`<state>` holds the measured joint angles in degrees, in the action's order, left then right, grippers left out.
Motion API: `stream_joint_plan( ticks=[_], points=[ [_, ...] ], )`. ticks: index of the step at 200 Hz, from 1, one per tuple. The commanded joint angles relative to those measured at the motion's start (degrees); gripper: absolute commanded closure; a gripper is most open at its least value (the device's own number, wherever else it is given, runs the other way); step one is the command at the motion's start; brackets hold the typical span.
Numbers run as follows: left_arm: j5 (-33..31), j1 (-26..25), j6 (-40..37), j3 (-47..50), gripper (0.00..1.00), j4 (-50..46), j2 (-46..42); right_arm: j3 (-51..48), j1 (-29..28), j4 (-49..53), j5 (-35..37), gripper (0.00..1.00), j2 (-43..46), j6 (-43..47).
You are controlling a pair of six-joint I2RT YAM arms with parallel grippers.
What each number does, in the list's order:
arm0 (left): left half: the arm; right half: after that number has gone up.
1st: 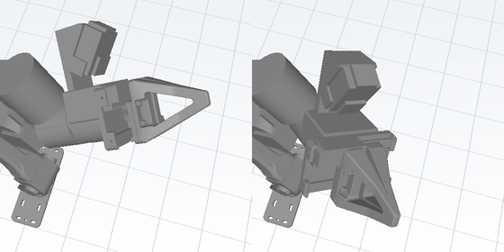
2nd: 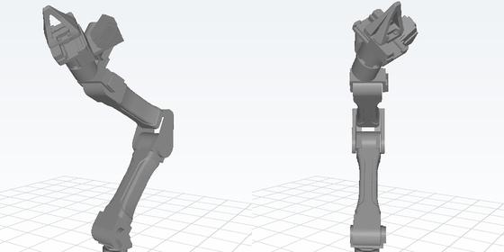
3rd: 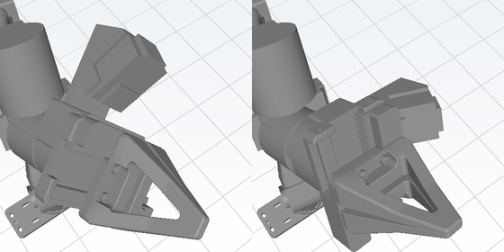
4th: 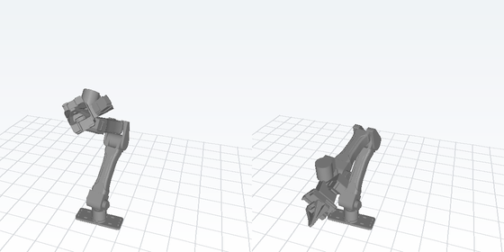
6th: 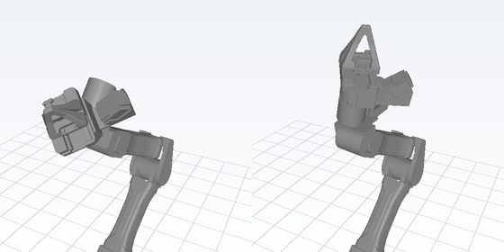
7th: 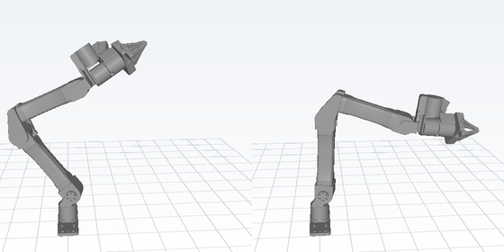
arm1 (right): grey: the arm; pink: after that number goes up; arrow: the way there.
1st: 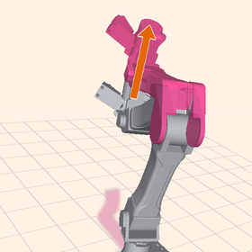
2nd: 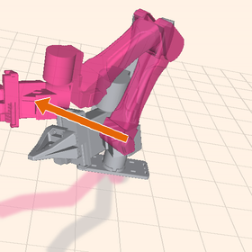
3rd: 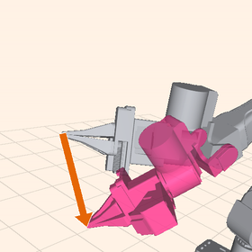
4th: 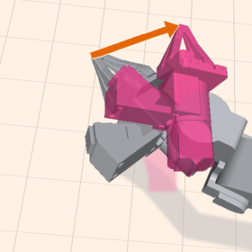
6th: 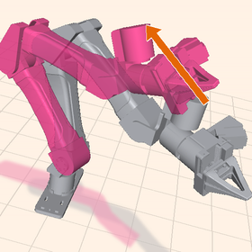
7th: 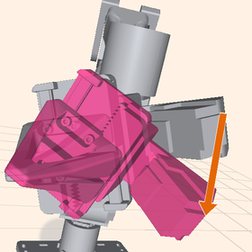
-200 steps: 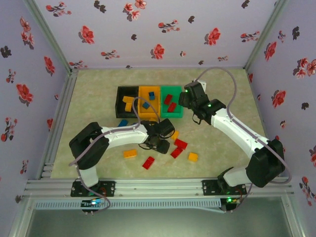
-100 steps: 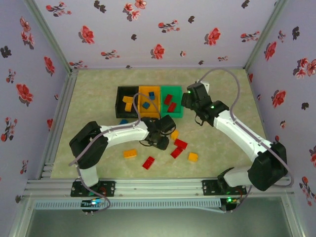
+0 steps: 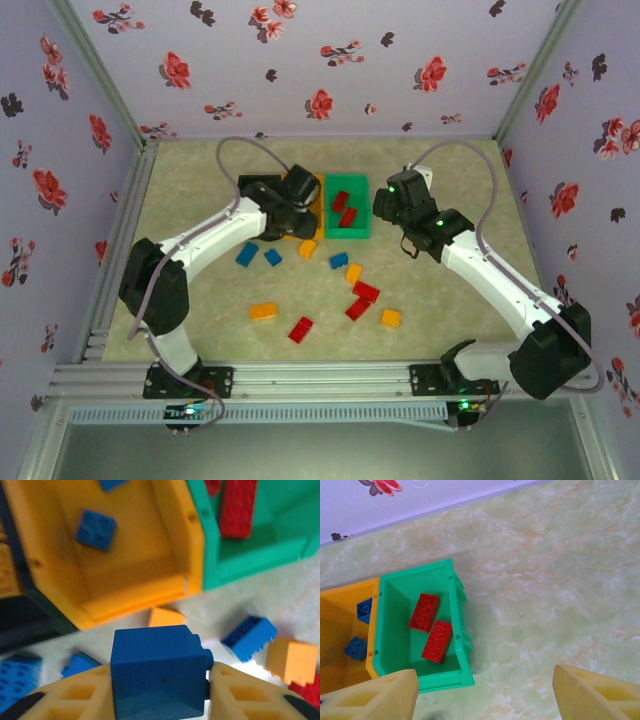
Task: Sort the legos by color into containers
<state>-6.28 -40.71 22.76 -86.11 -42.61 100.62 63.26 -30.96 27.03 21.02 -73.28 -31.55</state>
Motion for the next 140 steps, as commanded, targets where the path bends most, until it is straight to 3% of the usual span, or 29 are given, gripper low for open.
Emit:
stream_joint_plan(
  ticks=[1, 65, 70, 80, 86, 140],
  points=[
    [1.43, 3.49, -3.09, -6.34, 0.63, -0.1, 3.38, -0.45, 0.46, 1.57, 0.96, 0.29, 1.09, 0.04],
    [5.97, 10.0, -4.92, -23.65, 0.63, -3.08, 17.87, -0.42, 0.33, 1.68, -0.85, 0.29, 1.72, 0.44],
    [6.25, 10.13, -5.09, -24.78, 0.61, -3.3, 18.89, -0.35, 0.29, 1.69, -0.89, 0.29, 1.73, 0.49],
    [6.33, 10.55, -5.26, -27.11, 0.42, -3.98, 20.54, -0.31, 0.29, 1.79, -1.0, 0.29, 1.69, 0.53],
    [6.34, 10.79, -5.2, -28.6, 0.36, -4.66, 21.57, -0.33, 0.29, 1.87, -0.98, 0.29, 1.69, 0.61],
    [6.28, 11.53, -4.4, -31.39, 0.29, -6.61, 21.12, -0.14, 0.29, 2.24, -1.4, 0.29, 1.4, 1.36]
  ],
)
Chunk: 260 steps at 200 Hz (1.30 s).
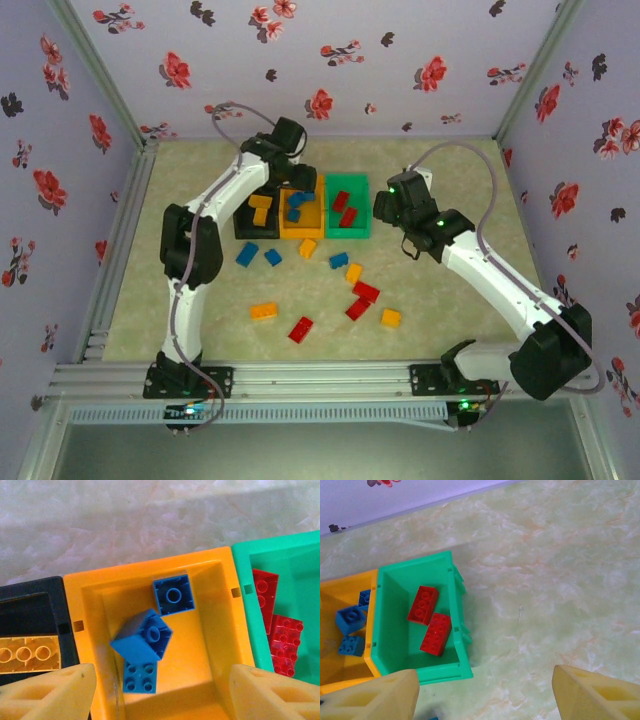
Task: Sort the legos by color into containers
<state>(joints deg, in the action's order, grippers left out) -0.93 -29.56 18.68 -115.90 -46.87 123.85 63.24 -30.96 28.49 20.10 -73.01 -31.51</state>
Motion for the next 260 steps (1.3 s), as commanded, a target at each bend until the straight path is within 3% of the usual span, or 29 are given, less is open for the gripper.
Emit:
stream_joint_plan(
  ticks=[1, 38, 125, 190, 218, 260],
  points=[
    [0.93, 0.38, -0.31, -1.48, 0.29, -2.35, -2.25, -0.08, 0.29, 0.78, -0.53, 0.29, 1.09, 1.34],
    [-0.17, 0.38, 0.5, 4.97, 0.28, -0.5, -9.39, -0.06, 0.11, 0.56, -0.65, 0.29, 0.26, 1.93],
    [-2.85, 0.25, 5.23, 30.99, 0.27, 6.58, -30.62, 1.68, -1.55, 0.1, -3.35, 0.29, -3.56, 2.99],
    [-4.14, -0.68, 10.52, 48.84, 0.26, 8.7, -45.63, 1.55, -6.3, -1.63, -8.96, 0.29, -9.88, 5.71],
    [-6.05, -0.67, 11.17, 52.76, 0.25, 7.47, -49.14, -0.33, -7.59, -0.8, -8.67, 0.3, -11.59, 2.38],
    [-7.15, -0.69, 10.61, 52.31, 0.25, 5.93, -49.95, -3.38, -12.71, -1.29, -2.45, 0.35, -13.96, -5.89]
  ],
)
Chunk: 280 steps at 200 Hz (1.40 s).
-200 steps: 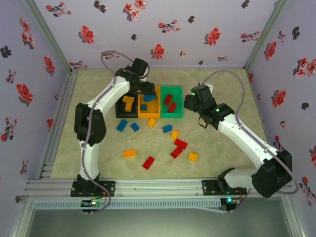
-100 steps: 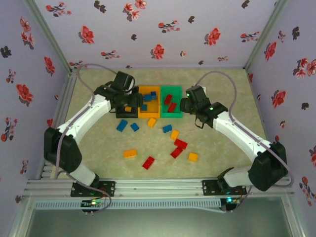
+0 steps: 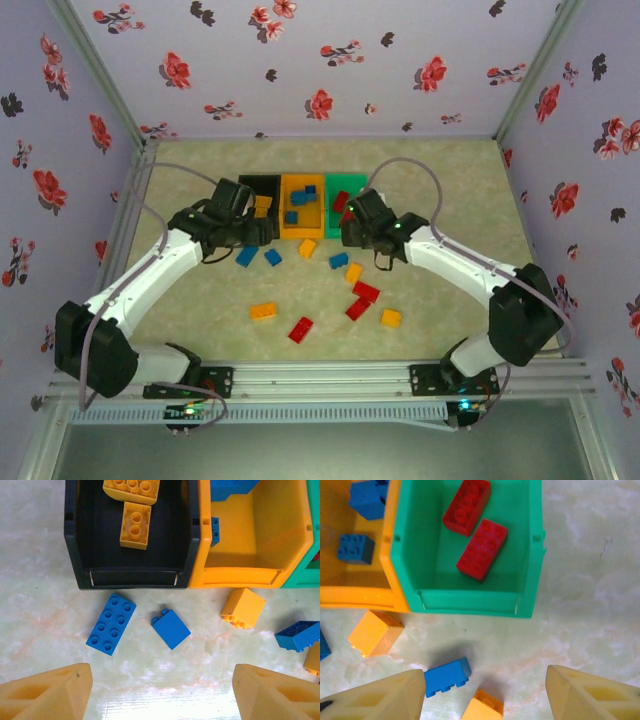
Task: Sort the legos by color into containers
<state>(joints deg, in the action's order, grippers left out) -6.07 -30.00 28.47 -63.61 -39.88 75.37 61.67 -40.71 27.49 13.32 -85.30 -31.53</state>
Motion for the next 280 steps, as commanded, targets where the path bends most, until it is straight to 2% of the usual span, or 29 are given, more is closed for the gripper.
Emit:
stream_joint_plan(
  ticks=[1, 27, 106, 280],
  points=[
    [-2.02, -0.25, 0.81, -0.04, 0.25, -1.07, -1.46, -1.86, -3.01, -0.35, 4.42, 0.34, -1.74, -6.07],
    [-1.94, -0.24, 0.74, -0.63, 0.25, -1.58, -1.27, -3.57, -4.62, -1.8, 5.49, 0.34, -2.92, -9.79],
    [-2.28, -0.24, 0.83, -0.79, 0.25, -2.49, -2.12, -5.27, -5.67, -2.08, 5.38, 0.37, -6.47, -12.99],
    [-2.64, -0.24, 0.63, 0.24, 0.25, -2.49, -2.32, -8.07, -7.81, -3.61, 4.52, 0.46, -8.92, -15.49]
  ],
)
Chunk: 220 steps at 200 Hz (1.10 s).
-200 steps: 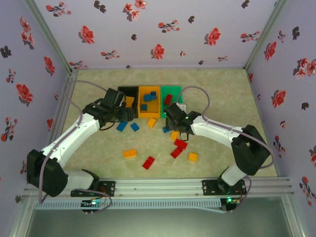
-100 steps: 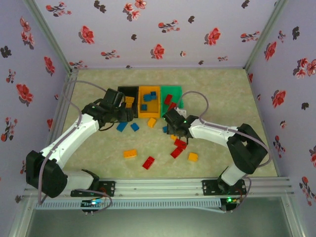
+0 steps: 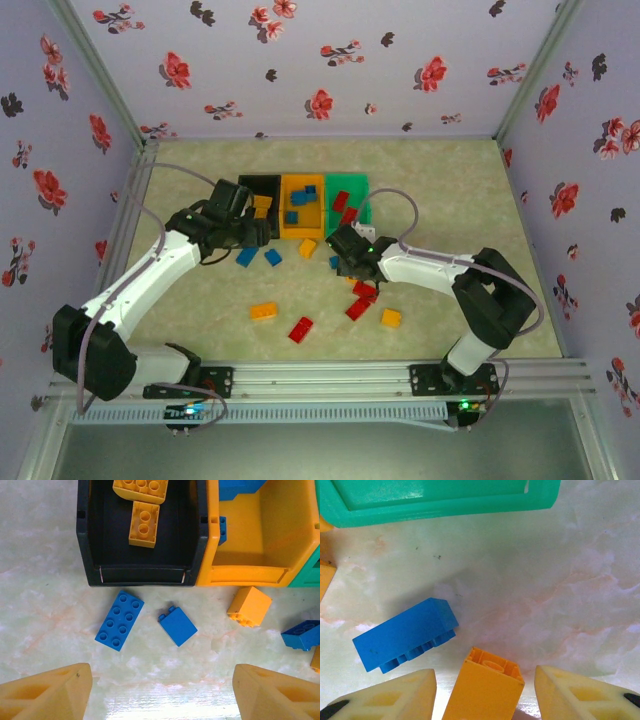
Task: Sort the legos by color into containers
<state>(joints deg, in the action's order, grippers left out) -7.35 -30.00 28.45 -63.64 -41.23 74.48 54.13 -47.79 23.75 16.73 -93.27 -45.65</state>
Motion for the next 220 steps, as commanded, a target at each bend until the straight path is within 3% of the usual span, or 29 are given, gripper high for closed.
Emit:
stream_joint_plan(
  ticks=[1, 73, 152, 220],
  points=[
    [-1.35, -0.24, 0.69, 0.31, 0.25, -1.13, -1.43, -0.52, -0.68, 0.14, 1.07, 0.46, -0.94, -1.37],
    [-1.61, -0.24, 0.49, 0.62, 0.25, -1.13, -1.71, 0.28, -1.14, 0.81, 0.9, 0.47, -2.6, -1.55],
    [-2.23, -0.16, 0.26, 0.88, 0.25, -1.66, -2.61, 2.36, -1.76, 1.29, 0.4, 0.72, -3.75, 0.12],
    [-3.02, 0.03, 0.14, 0.8, 0.25, -2.7, -4.34, 9.77, -1.81, 4.16, 1.31, 0.74, -0.06, 5.16]
  ],
)
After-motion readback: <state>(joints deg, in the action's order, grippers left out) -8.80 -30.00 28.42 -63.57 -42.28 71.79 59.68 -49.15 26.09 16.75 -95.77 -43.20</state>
